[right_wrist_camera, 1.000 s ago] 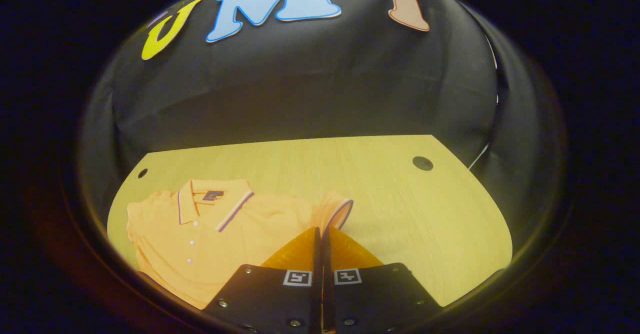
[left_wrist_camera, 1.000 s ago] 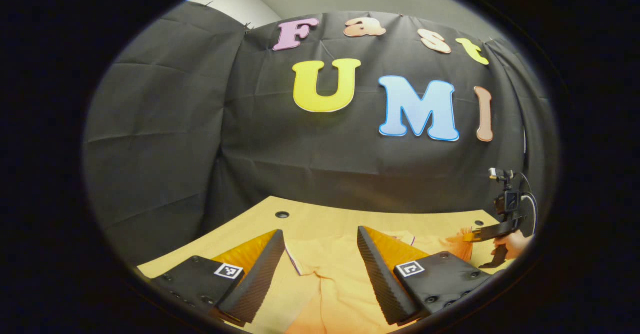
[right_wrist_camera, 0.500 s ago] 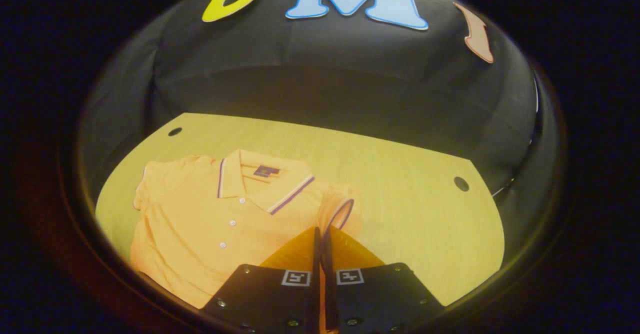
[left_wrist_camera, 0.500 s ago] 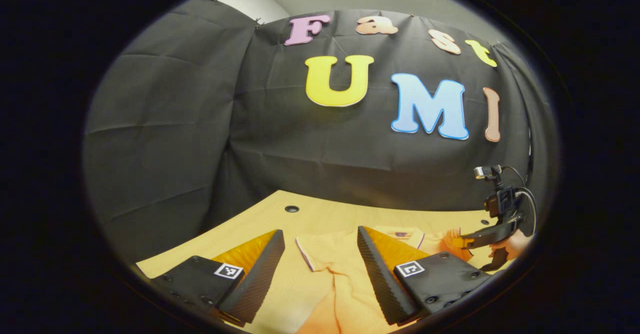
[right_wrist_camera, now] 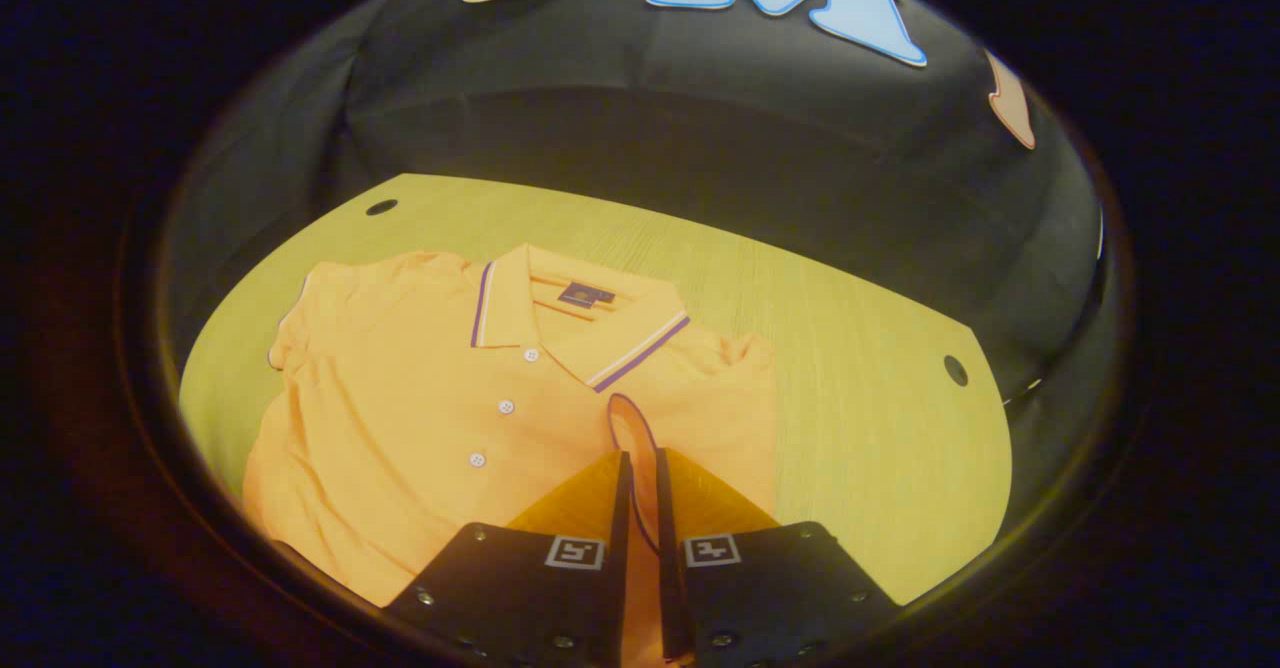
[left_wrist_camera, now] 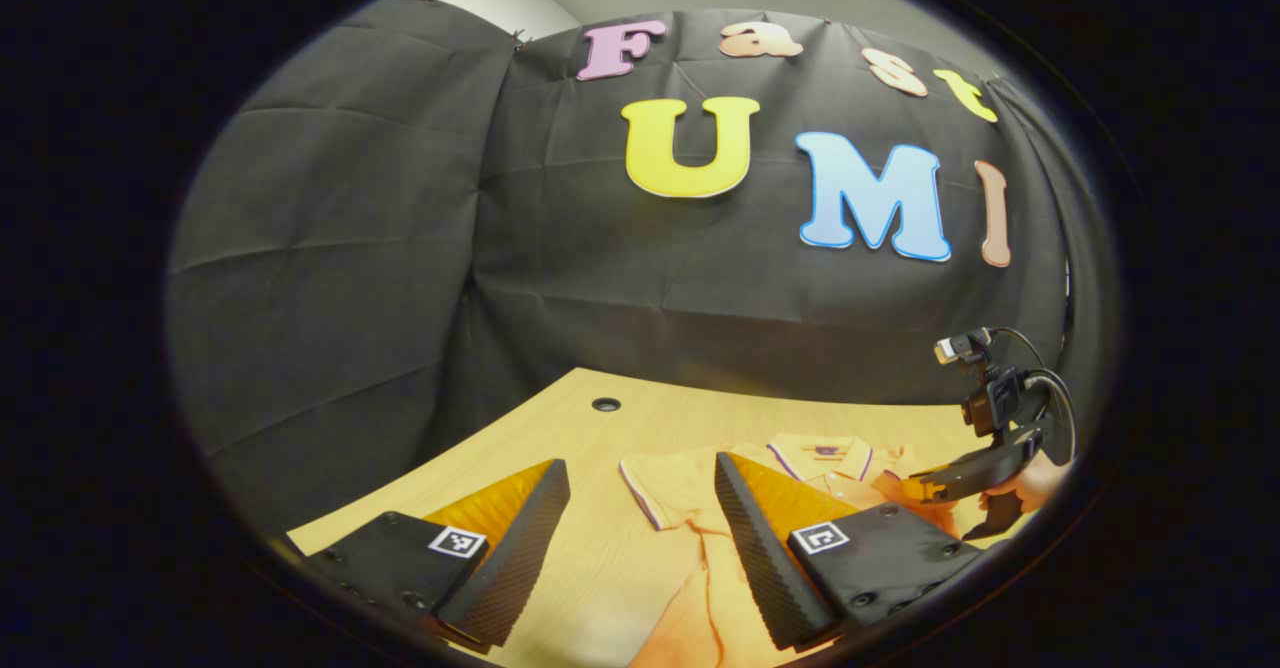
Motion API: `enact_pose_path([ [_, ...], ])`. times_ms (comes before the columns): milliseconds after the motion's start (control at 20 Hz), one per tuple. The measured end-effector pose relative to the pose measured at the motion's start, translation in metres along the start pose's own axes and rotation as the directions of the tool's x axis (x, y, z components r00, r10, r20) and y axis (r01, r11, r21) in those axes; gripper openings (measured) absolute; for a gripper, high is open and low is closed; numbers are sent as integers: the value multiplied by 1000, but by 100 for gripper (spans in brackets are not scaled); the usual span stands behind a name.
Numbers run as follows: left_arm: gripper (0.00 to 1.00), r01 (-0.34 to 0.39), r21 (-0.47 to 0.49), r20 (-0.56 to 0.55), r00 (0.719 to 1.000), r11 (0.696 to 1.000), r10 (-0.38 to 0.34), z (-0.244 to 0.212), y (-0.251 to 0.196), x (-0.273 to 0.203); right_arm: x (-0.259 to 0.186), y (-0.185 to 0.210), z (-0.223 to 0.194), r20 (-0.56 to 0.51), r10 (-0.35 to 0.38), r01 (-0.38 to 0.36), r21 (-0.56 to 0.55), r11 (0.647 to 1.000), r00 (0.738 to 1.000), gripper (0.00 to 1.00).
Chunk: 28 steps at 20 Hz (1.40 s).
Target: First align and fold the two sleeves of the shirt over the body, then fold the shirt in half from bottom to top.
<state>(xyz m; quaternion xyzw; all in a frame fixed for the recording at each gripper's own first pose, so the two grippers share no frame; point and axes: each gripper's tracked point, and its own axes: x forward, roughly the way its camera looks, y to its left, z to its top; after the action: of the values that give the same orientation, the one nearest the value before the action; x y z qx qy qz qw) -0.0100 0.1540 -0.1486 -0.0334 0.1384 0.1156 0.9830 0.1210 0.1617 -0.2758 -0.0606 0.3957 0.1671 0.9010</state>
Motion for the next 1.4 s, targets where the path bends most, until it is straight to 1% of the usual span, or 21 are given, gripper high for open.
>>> enact_pose_path([
  [100, 94, 15, 7, -3, 1000, 1000, -15, -1, -3, 5, -4, 3, 3, 8, 0, 0, 5, 1000, 1000, 34],
  [150, 94, 22, 14, -3, 1000, 1000, -22, -1, -5, 9, -6, 5, 4, 14, 3, -3, 9, 1000, 1000, 41],
  [200, 94, 30, 21, -2, 1000, 999, -30, 0, -7, 13, -10, 5, 6, 20, 3, -3, 14, 1000, 1000, 50],
  [250, 94, 39, 28, 0, 999, 999, -39, 0, -8, 18, -16, 6, 9, 30, 6, -6, 21, 1000, 1000, 53],
  [300, 94, 49, 32, 0, 999, 998, -49, 0, -11, 24, -20, 7, 13, 42, 6, -7, 27, 1000, 999, 68],
  [400, 94, 65, 31, -9, 998, 997, -65, -6, -14, 37, -35, 6, 19, 75, -1, -1, 33, 999, 997, 82],
  [450, 94, 73, 29, -18, 997, 997, -72, -10, -15, 43, -45, 6, 23, 92, -6, 2, 35, 999, 996, 86],
  [500, 94, 80, 26, -26, 997, 996, -79, -14, -18, 50, -55, 6, 26, 110, -10, 5, 40, 999, 994, 93],
  [750, 94, 123, 10, -85, 989, 992, -121, -42, -18, 90, -115, 10, 49, 219, -49, 32, 79, 996, 975, 94],
  [850, 94, 132, -9, -121, 984, 991, -132, -55, -15, 109, -139, 12, 57, 258, -80, 56, 98, 994, 963, 94],
  [950, 95, 124, -20, -151, 981, 992, -126, -68, -9, 131, -160, 16, 61, 285, -102, 69, 122, 990, 953, 93],
  [1000, 95, 110, -17, -167, 980, 994, -111, -73, -4, 142, -171, 18, 62, 295, -111, 75, 131, 989, 949, 93],
  [1150, 94, 91, -19, -210, 973, 996, -93, -87, 6, 176, -192, 22, 56, 305, -143, 99, 153, 983, 942, 93],
  [1200, 96, 85, -25, -223, 971, 996, -89, -92, 6, 187, -199, 23, 53, 303, -153, 107, 163, 981, 941, 93],
  [1300, 96, 71, -30, -243, 967, 997, -76, -100, 11, 206, -208, 25, 46, 290, -166, 116, 181, 977, 943, 93],
  [1400, 94, 64, -26, -261, 963, 998, -68, -107, 14, 221, -215, 29, 40, 282, -160, 107, 196, 975, 946, 93],
])
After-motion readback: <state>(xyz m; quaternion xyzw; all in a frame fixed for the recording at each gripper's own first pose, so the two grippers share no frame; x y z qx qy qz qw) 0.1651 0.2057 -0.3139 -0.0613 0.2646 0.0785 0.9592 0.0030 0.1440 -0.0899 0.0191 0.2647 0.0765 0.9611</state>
